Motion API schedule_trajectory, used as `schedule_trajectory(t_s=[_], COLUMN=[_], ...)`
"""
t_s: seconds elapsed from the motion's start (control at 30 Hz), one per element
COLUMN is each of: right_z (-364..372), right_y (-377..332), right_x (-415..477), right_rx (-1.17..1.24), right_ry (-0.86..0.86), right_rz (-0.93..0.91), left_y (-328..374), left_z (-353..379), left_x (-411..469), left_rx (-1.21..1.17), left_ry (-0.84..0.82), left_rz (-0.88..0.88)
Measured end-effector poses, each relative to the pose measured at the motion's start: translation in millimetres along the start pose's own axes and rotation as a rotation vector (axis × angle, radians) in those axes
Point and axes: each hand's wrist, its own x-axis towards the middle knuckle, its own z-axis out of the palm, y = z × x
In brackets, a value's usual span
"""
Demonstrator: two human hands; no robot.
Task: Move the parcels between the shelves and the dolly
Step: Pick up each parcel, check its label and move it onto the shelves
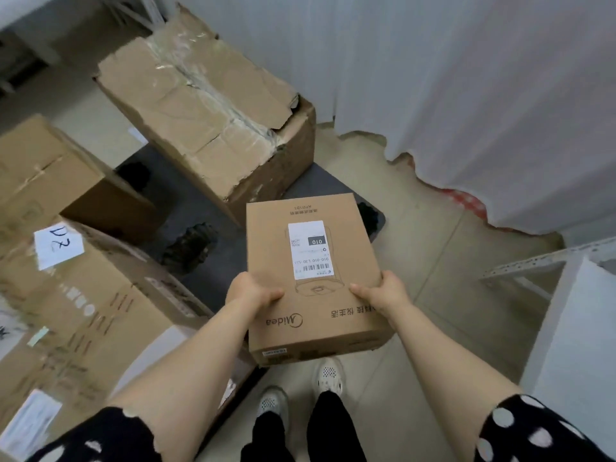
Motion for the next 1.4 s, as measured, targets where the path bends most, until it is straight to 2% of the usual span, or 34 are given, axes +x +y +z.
schedule_trajectory(t_s=[0.4, 0.9, 1.0, 1.17, 1.27, 1.4], right_z=[79, 186, 201, 219, 230, 247], right_y=[-25, -54, -56, -51, -44, -38], right_x=[109, 172, 179, 185, 184, 182], right_rx=[-0.319, -0.705, -0.695, -0.695, -0.558, -0.321], right_ry=[-0.172, -0.315, -0.33, -0.218, -0.172, -0.061], right_rz=[-0.024, 0.013, -0.023, -0.072, -0.064, 0.043], left_y=[-44, -108, -116, -120, -114, -101], left_z=[24, 48, 56, 62, 55, 48], left_x=[98, 185, 195, 212, 219, 223], left_rx=[-0.155, -0.257, -0.344, -0.424, -0.328, -0.047], left_ry=[0.046, -0.044, -0.042, 0.011, 0.012, -0.086], left_rz=[-0.297, -0.48, -0.547, -0.575, -0.537, -0.42])
